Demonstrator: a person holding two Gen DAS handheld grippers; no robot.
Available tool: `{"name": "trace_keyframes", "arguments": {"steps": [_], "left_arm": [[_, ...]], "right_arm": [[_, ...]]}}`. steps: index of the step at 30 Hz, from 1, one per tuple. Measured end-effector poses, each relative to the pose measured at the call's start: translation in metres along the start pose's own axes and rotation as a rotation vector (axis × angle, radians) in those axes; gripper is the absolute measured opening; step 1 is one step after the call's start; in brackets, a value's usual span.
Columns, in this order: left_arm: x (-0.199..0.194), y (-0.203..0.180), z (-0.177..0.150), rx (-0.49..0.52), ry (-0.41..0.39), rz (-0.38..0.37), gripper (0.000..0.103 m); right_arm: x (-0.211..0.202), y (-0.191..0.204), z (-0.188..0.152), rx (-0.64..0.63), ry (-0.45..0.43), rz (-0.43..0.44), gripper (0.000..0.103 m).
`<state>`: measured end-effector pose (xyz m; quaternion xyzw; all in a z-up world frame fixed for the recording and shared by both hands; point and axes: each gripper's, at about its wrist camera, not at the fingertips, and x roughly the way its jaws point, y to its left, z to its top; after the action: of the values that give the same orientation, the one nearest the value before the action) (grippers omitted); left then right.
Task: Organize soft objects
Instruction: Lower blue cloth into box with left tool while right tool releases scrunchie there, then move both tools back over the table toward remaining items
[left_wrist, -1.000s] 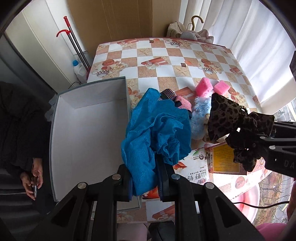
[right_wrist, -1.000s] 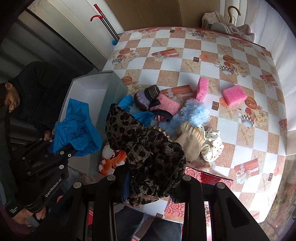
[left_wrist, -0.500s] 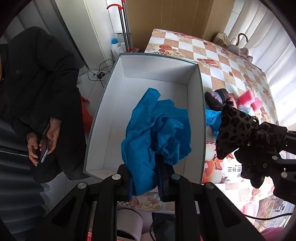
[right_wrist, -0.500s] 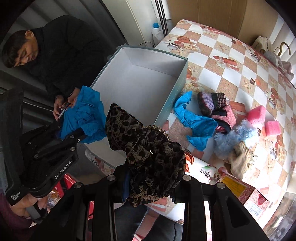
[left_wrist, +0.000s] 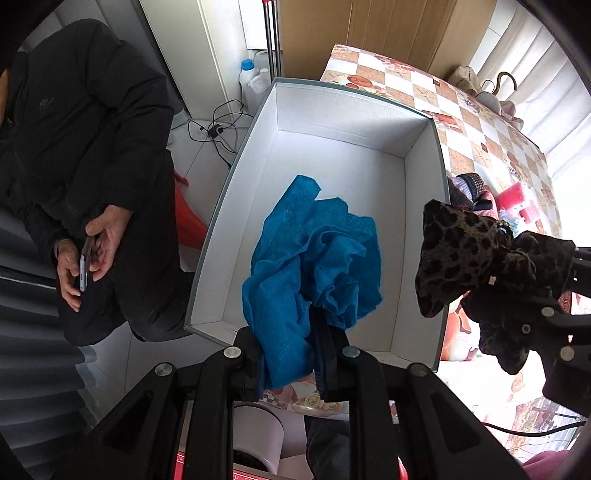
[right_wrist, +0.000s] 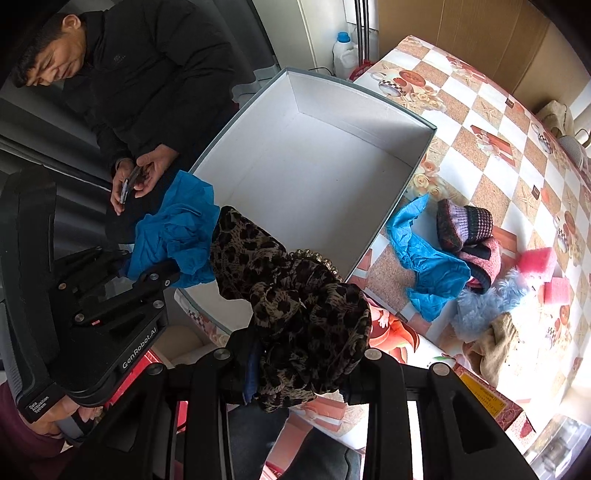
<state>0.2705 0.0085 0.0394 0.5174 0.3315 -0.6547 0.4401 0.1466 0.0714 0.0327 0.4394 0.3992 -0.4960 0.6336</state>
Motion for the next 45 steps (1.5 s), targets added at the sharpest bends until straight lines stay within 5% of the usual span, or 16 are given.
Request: {"name": "trace_keyframes", "arguments": {"steps": [27, 31, 33, 35, 36, 43, 45], "left_arm": [[0.019, -0.002, 0.004, 0.021, 0.05, 0.022, 0.022], [0.017, -0.002, 0.005, 0.033, 0.037, 0.012, 0.028], [0.015, -0.005, 0.004, 0.044, 0.027, 0.012, 0.042], [0.012, -0.006, 0.004, 0.047, 0.012, 0.032, 0.067], [0.011, -0.007, 0.004, 0.048, 0.006, 0.039, 0.079], [0.012, -0.008, 0.009, 0.046, 0.033, -0.024, 0.095], [0.006, -0.011, 0.014, 0.041, 0.015, -0.048, 0.095]], "right_arm": [[0.031, 0.0, 0.014, -0.002, 0.053, 0.011, 0.034], [0.031, 0.0, 0.017, 0.004, 0.044, 0.025, 0.034], [0.031, -0.001, 0.017, 0.003, 0.042, 0.035, 0.034], [0.031, -0.001, 0.017, 0.001, 0.043, 0.046, 0.042], [0.03, -0.001, 0.017, 0.001, 0.04, 0.051, 0.055], [0.016, -0.006, 0.018, 0.019, -0.007, 0.032, 0.102], [0.008, -0.012, 0.017, 0.036, -0.017, 0.018, 0.102]]}}
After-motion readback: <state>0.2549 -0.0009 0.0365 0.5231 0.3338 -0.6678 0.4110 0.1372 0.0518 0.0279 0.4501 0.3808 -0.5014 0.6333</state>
